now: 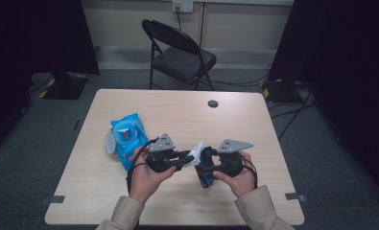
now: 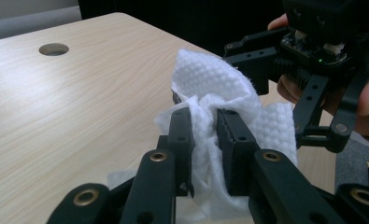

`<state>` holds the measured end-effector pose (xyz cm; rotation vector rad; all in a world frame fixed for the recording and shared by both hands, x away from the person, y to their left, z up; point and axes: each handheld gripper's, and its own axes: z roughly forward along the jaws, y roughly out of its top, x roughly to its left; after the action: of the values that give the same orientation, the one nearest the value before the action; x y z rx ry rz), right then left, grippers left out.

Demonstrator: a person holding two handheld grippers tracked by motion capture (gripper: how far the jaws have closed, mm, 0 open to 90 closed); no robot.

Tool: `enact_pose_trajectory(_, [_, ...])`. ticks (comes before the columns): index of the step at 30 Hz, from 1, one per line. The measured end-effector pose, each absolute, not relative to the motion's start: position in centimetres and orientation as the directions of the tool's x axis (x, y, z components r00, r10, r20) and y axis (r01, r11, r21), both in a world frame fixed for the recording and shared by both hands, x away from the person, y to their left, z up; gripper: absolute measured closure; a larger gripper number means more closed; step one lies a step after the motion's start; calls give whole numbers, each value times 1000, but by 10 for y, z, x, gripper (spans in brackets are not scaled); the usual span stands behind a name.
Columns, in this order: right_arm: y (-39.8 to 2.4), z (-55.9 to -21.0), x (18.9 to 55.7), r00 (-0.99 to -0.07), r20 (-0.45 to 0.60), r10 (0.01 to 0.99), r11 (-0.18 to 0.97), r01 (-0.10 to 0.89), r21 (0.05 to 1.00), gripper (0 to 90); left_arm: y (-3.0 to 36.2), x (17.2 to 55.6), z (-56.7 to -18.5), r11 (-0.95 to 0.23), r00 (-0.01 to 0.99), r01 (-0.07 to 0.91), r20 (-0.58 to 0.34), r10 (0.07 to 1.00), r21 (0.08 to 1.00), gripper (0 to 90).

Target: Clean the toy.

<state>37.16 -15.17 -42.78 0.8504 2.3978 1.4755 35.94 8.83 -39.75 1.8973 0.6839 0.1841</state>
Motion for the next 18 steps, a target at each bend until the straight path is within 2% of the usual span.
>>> enact_pose_trajectory(18, [-154, -428, 370, -831, 121, 543, 347, 353, 869, 259, 72, 375, -391, -257, 823, 365, -181, 539, 895, 763])
